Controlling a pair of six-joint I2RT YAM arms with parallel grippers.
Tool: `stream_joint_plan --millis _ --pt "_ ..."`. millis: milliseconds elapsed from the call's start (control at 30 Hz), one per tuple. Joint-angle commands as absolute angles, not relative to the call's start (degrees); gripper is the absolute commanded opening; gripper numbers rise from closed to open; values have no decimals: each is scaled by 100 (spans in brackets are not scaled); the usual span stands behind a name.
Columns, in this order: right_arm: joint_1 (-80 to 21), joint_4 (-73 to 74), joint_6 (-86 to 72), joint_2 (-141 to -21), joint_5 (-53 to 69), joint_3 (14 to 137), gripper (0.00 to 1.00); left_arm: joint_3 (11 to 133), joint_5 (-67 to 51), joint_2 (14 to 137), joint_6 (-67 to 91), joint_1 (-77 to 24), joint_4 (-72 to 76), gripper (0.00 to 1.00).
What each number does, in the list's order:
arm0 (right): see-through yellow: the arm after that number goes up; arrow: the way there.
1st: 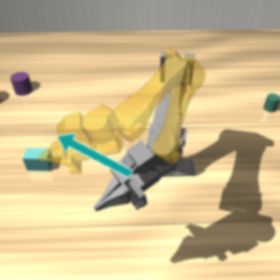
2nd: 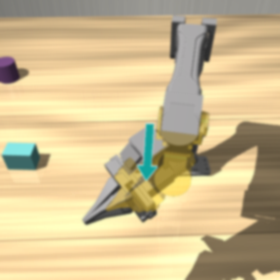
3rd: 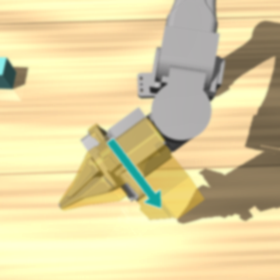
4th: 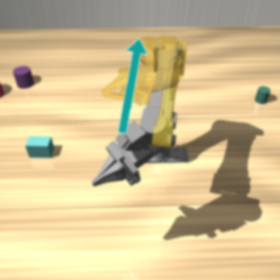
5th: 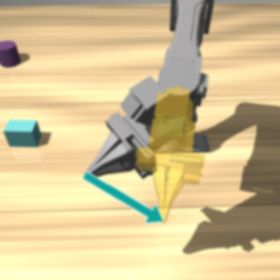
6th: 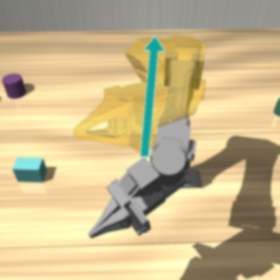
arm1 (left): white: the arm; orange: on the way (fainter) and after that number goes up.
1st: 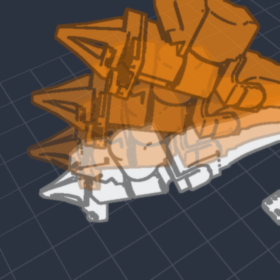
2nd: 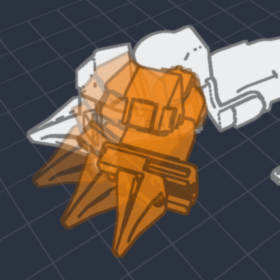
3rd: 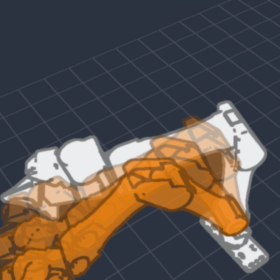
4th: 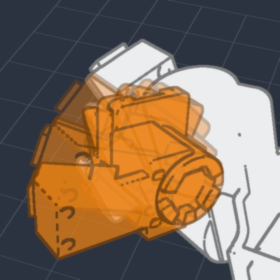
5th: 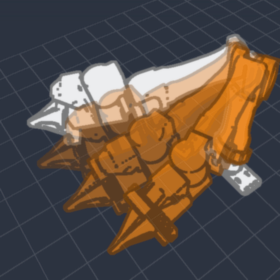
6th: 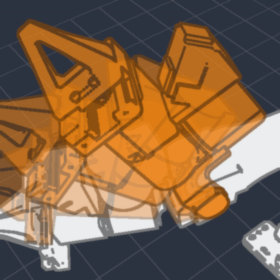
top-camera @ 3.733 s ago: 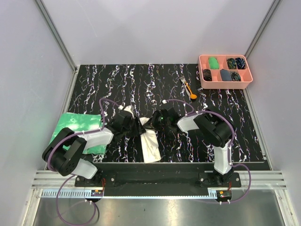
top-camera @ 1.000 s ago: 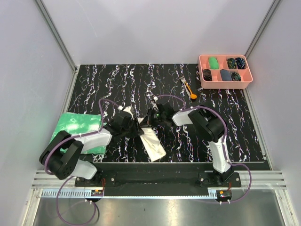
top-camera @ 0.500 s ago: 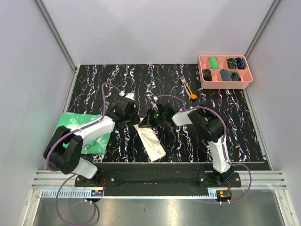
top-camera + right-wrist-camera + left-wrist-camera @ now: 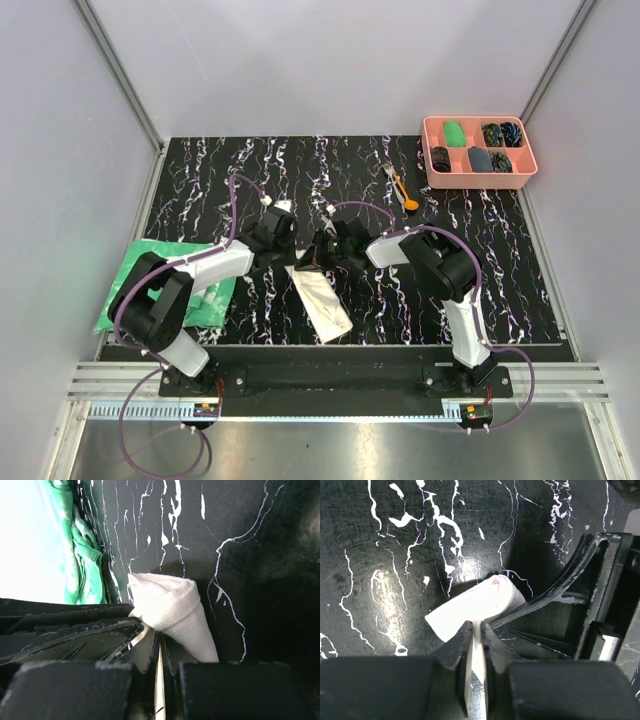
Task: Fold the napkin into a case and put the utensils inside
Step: Grasp the top corner of the smaller rectangle folded napkin from the folded napkin.
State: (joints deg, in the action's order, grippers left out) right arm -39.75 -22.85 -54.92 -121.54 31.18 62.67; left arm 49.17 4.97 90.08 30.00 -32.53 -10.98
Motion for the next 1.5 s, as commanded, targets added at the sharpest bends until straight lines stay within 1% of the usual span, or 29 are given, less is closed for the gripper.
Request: stream_joint_plan --millis 0,67,200,367,533,567,733,767,900,1200,1467 --pt "-3999 -2188 -5344 -12164 3058 6223 5 5133 624 9044 2936 -3252 -765 5" --pt "-3990 -2188 -5353 -12173 3094 6249 5 5124 598 8992 2944 -3269 -756 0" --pt "-3990 -2153 -5344 -12111 3129 6232 5 4931 422 8579 3076 -3392 -685 0" --pt "-4008 -2136 -5344 -12181 3190 6284 5 5001 88 8613 3304 -3393 -747 0" --pt "-4008 -2171 -5370 -12243 3182 6284 5 5291 35 9157 3550 -3357 -914 0" --pt "-4008 -2171 -5379 -12243 3199 6275 5 5239 -130 9210 3612 -3357 -766 0" --pt "-4008 -2197 -5405 -12120 3156 6170 5 4993 -184 9659 3972 -3217 -212 0" --pt "-4008 -2197 -5414 -12016 3155 6083 4 4836 -185 9642 4016 -3182 -20 0" --pt "-4008 -2049 -5379 -11646 3041 5836 7 4702 158 9598 3973 -3147 -17 0" --pt "-3981 -1504 -5089 -10635 2936 5335 13 4570 35 9624 3938 -3138 150 0" --pt "-3990 -1467 -4966 -10301 2839 4677 13 4509 44 9484 3806 -3138 123 0"
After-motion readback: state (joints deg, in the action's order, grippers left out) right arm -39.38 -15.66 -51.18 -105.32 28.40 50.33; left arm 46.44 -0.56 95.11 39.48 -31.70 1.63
